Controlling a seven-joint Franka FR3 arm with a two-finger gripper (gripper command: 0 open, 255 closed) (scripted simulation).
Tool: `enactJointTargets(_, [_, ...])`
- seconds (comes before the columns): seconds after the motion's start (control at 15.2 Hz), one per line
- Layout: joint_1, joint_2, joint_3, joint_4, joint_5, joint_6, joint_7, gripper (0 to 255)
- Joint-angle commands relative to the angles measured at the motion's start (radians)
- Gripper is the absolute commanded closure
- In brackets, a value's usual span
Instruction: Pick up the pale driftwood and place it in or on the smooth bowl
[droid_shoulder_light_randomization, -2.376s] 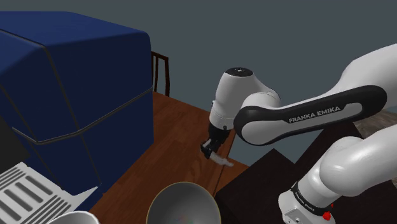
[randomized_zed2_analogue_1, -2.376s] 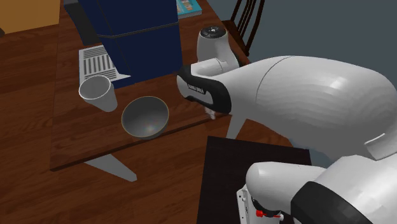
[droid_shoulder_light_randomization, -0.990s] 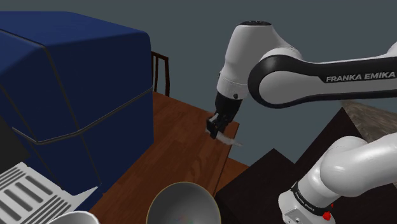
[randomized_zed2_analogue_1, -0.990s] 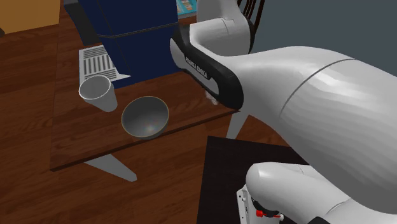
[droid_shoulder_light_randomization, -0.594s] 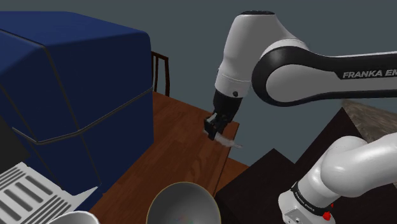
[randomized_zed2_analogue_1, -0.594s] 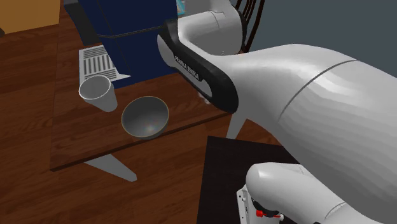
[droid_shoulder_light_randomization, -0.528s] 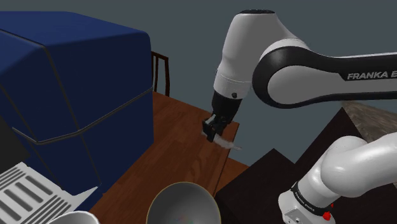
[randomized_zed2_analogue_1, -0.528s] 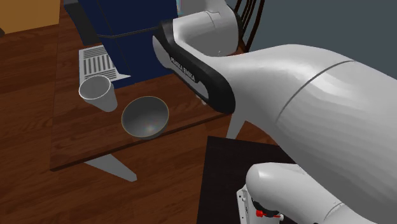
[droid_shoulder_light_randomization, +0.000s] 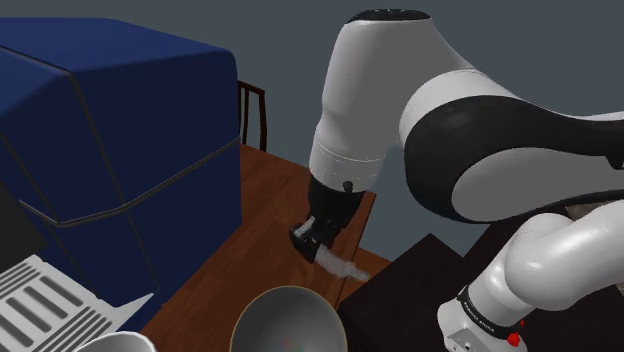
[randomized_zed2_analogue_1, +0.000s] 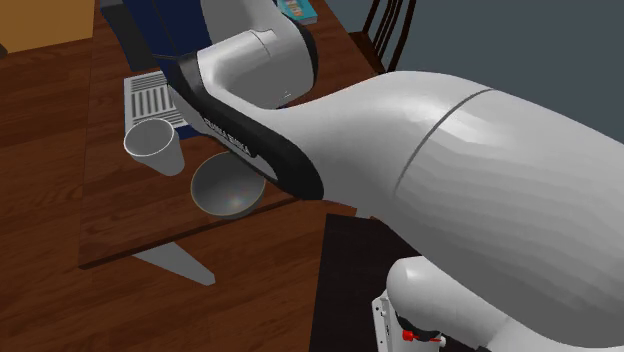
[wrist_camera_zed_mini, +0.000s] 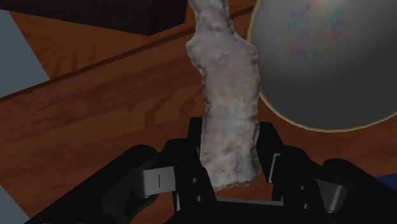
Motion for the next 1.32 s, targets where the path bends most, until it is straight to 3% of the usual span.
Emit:
enactJointTargets(0.0, [-0.009, 0.042, 0.056, 0.043, -0.015, 0.004, 0.061, 255])
enactJointTargets(0.26, [-0.039, 0.144, 0.188, 0.143, -0.073, 0.006, 0.201, 255])
enactJointTargets(0.46, [-0.073, 0.249, 0.305, 0.221, -0.156, 0.006, 0.321, 255])
enactJointTargets(1.25, [-0.092, 0.33, 0.364, 0.099, -0.226, 0.17, 0.379, 255])
